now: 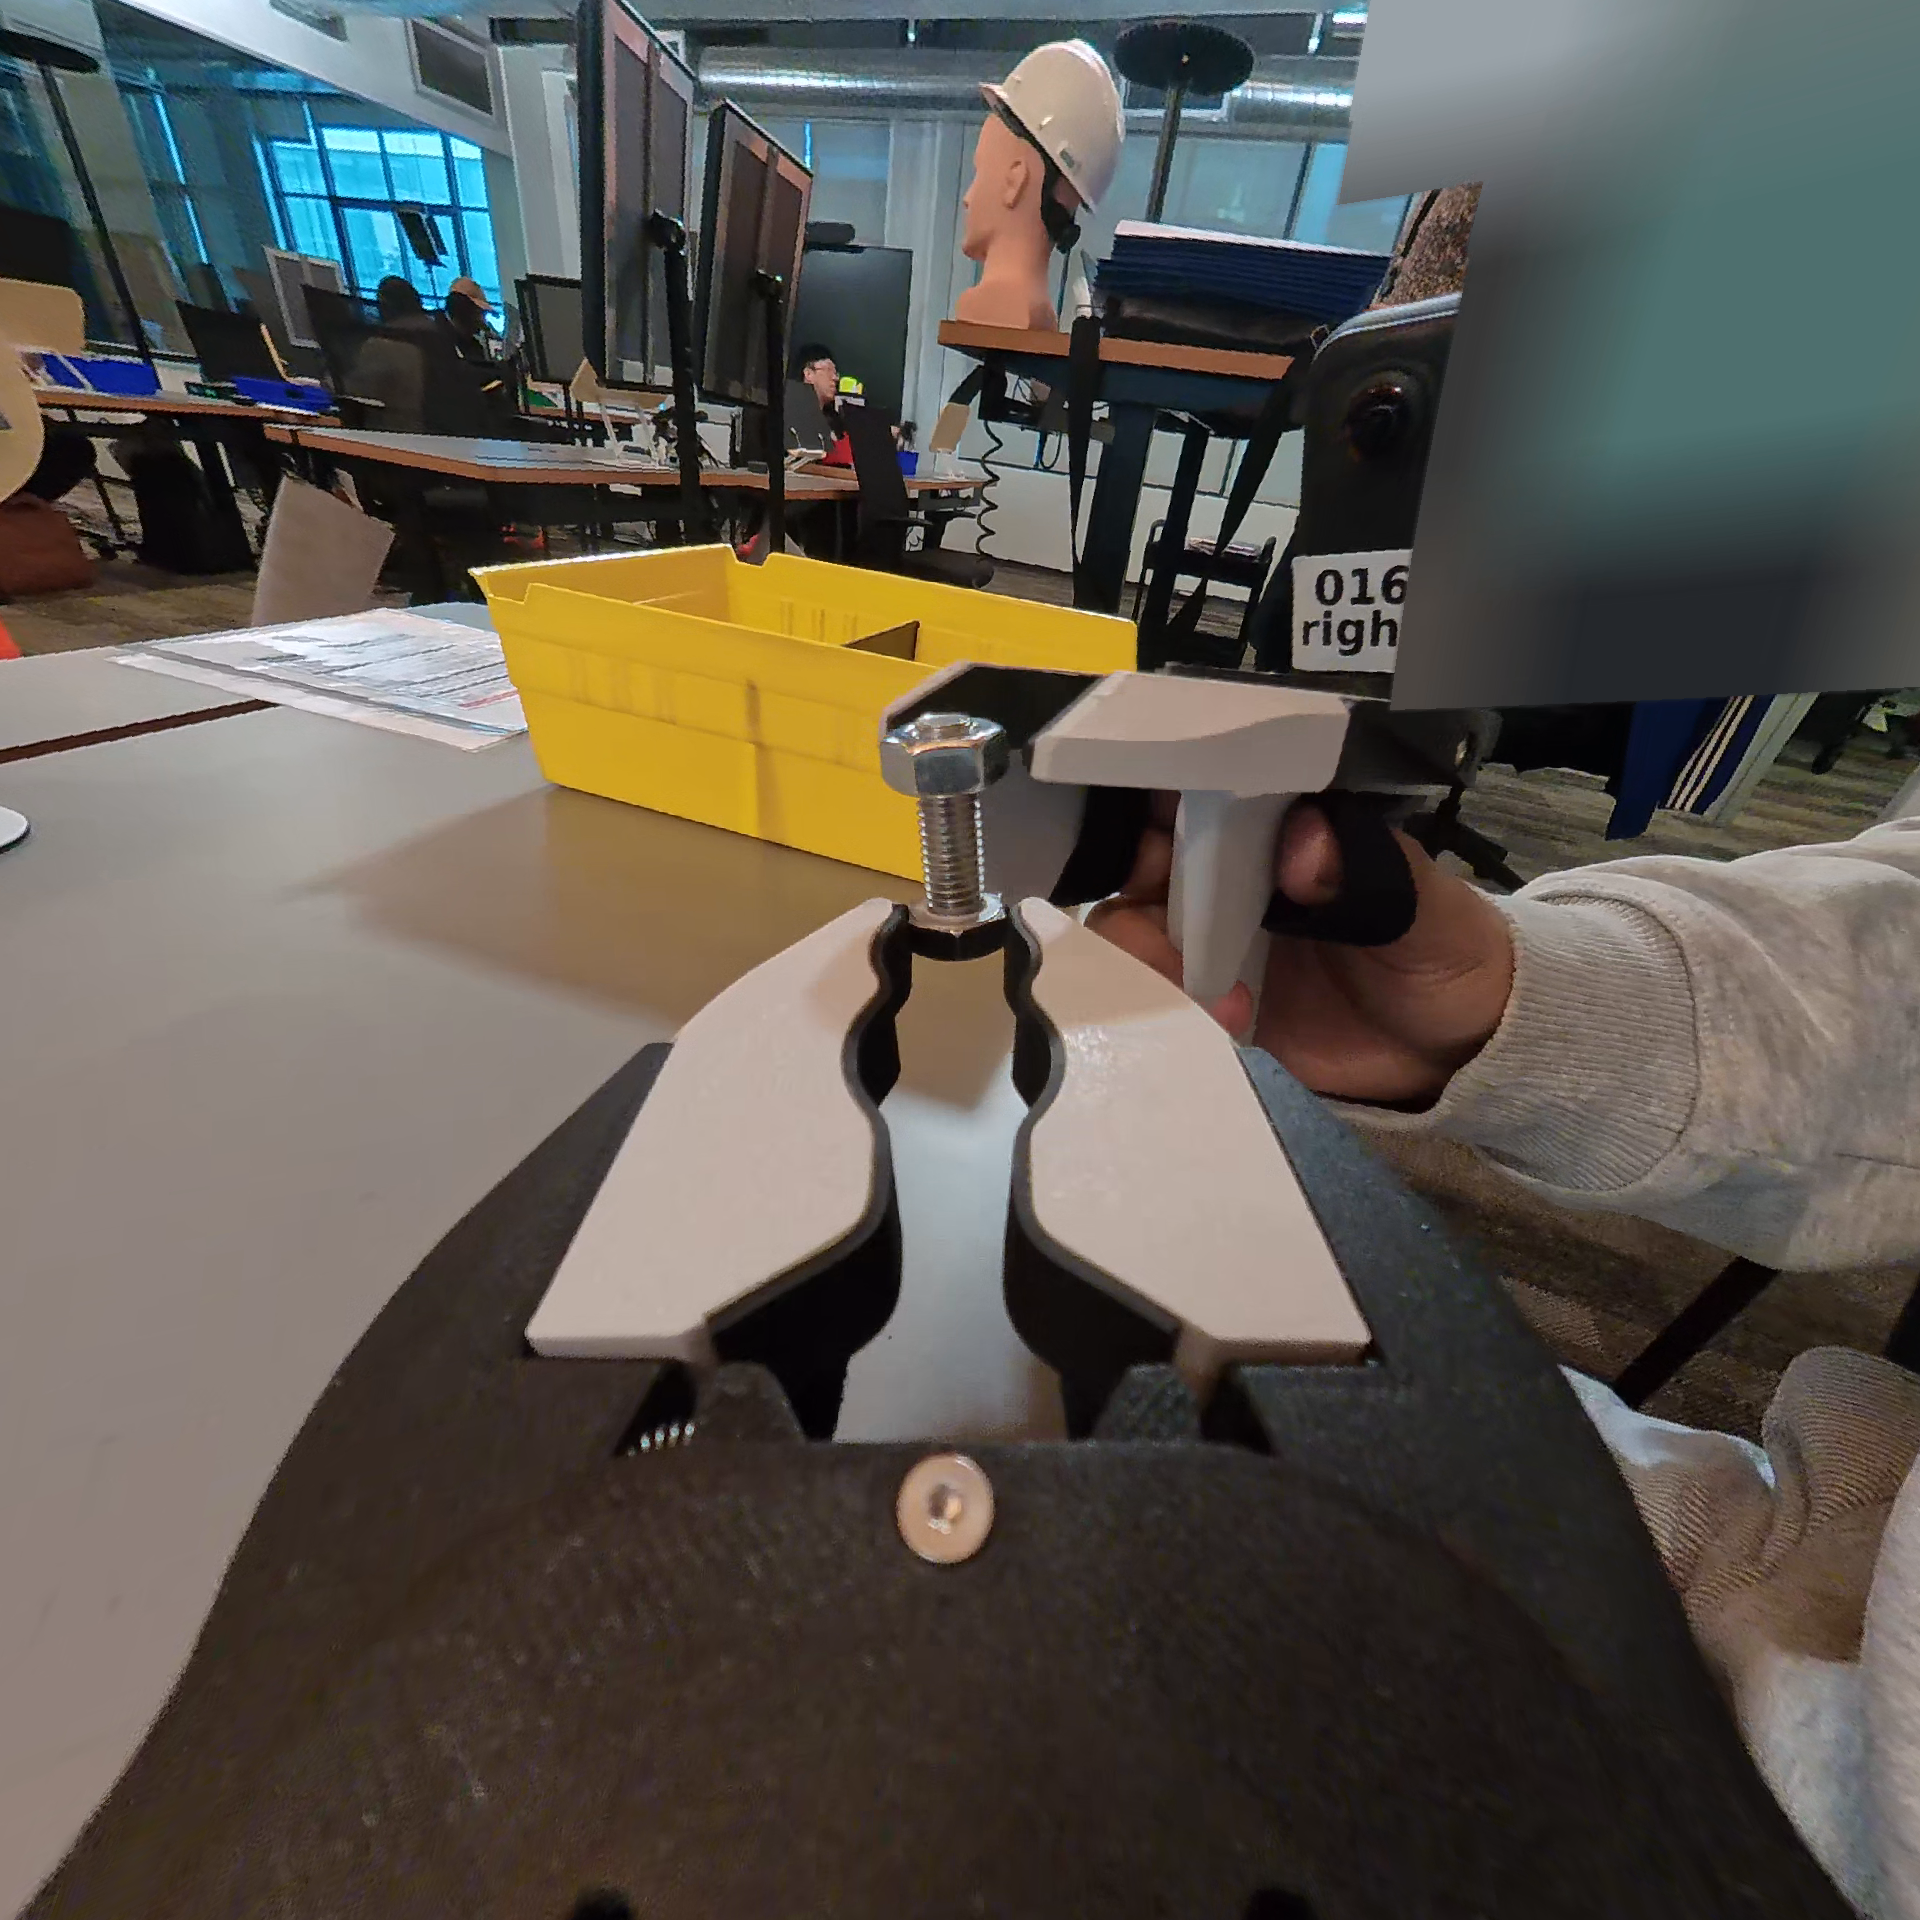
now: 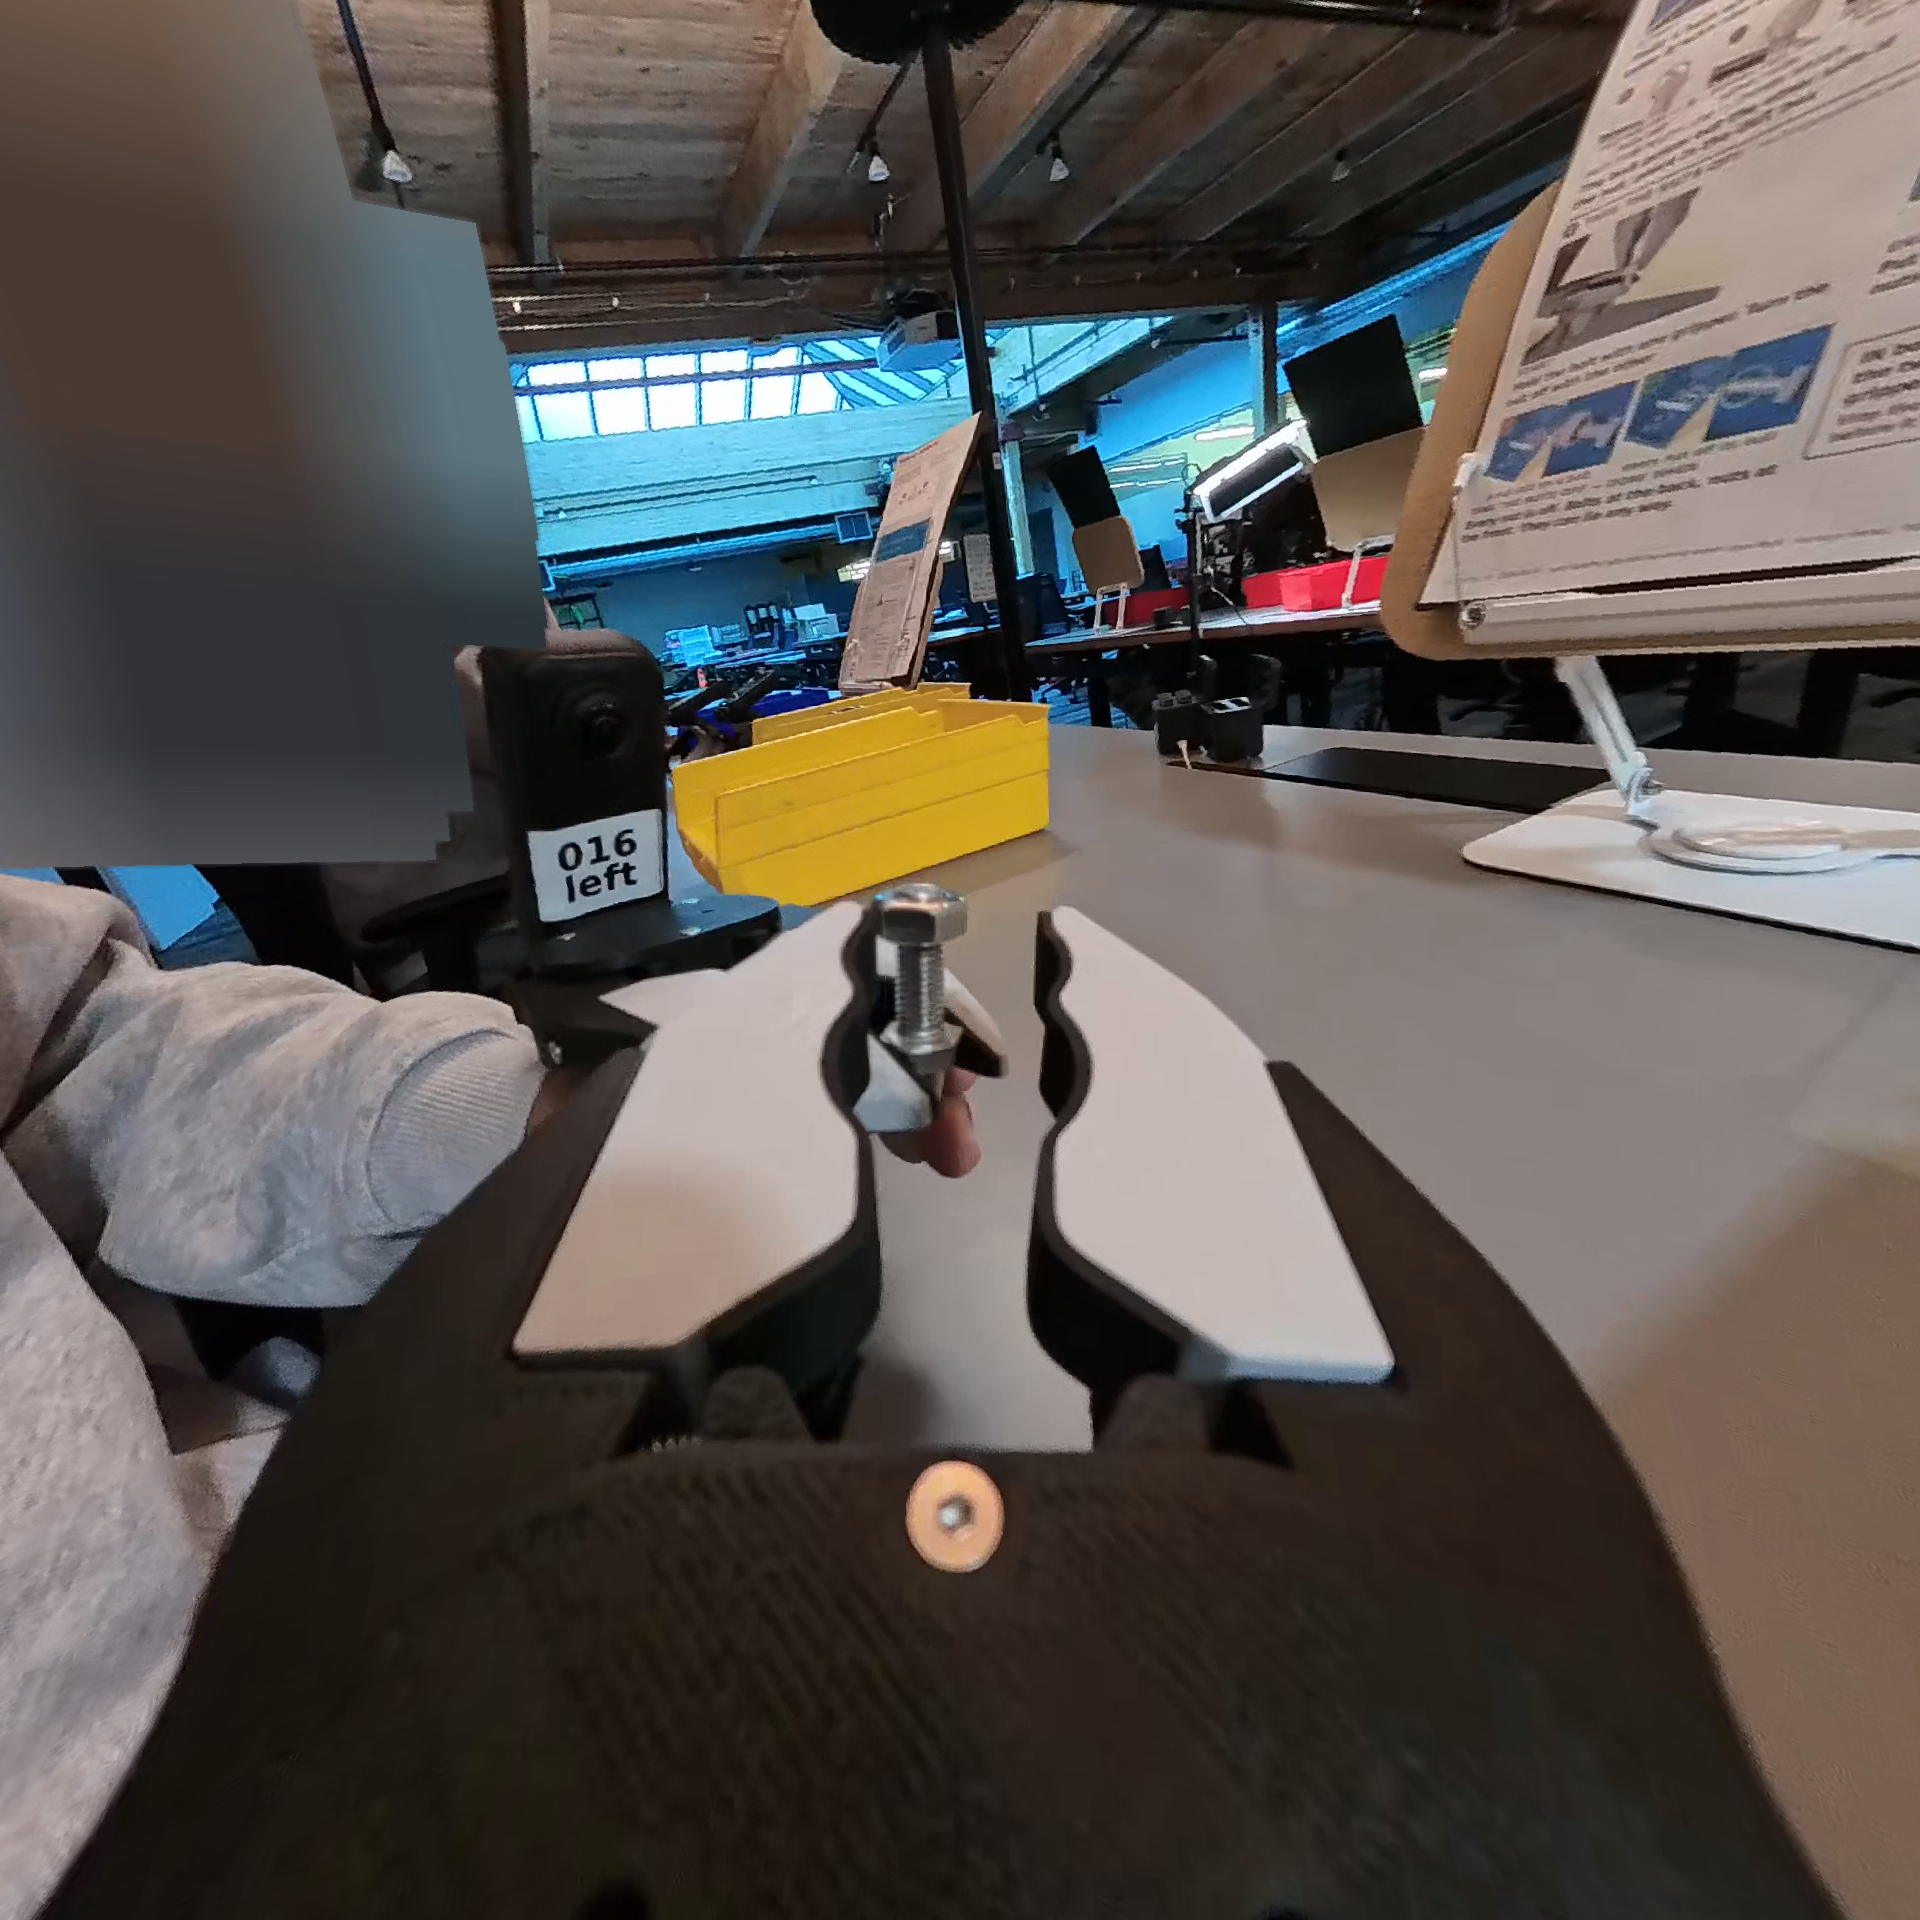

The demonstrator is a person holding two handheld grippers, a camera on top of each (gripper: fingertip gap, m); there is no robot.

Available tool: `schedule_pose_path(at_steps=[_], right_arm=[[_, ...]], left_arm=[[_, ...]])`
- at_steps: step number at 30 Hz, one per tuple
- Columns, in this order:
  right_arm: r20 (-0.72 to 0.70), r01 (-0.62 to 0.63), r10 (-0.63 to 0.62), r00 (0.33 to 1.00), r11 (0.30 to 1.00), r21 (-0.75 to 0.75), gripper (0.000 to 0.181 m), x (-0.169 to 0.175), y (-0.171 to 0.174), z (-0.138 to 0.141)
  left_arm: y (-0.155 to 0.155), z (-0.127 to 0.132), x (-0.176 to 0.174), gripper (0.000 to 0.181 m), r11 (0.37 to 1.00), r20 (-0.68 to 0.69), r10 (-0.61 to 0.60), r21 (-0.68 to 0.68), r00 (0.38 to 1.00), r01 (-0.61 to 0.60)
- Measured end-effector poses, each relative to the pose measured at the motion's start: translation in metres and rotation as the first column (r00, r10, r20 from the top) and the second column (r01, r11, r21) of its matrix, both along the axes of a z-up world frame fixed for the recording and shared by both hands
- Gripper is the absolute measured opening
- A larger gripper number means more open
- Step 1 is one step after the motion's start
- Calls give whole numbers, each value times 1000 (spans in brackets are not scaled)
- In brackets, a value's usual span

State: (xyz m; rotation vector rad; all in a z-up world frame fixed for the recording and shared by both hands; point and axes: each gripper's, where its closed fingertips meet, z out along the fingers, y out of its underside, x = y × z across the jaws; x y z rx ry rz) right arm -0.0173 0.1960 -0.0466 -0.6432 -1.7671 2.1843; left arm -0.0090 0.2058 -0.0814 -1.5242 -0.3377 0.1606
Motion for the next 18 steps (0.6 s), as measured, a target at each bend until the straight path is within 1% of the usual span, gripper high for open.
schedule_pose_path(at_steps=[6, 12, 15, 18], right_arm=[[-18, 3, -2, 1000, 999, 33, 29, 2, -4, -2], [55, 13, -10, 998, 998, -66, 30, -6, 8, 1], [38, -2, 5, 999, 997, -72, 32, -3, 8, 4], [12, -23, 24, 1000, 999, -46, 33, 2, 1, 4]], left_arm=[[0, 1, 1, 17, 1000, -17, 4, -4, 1000, -5], [0, 1, 1, 17, 1000, -24, 7, -3, 1000, -7], [1, 1, 2, 17, 1000, -30, 3, -8, 1000, -3], [1, 1, 2, 17, 1000, -29, 3, -7, 1000, -3]])
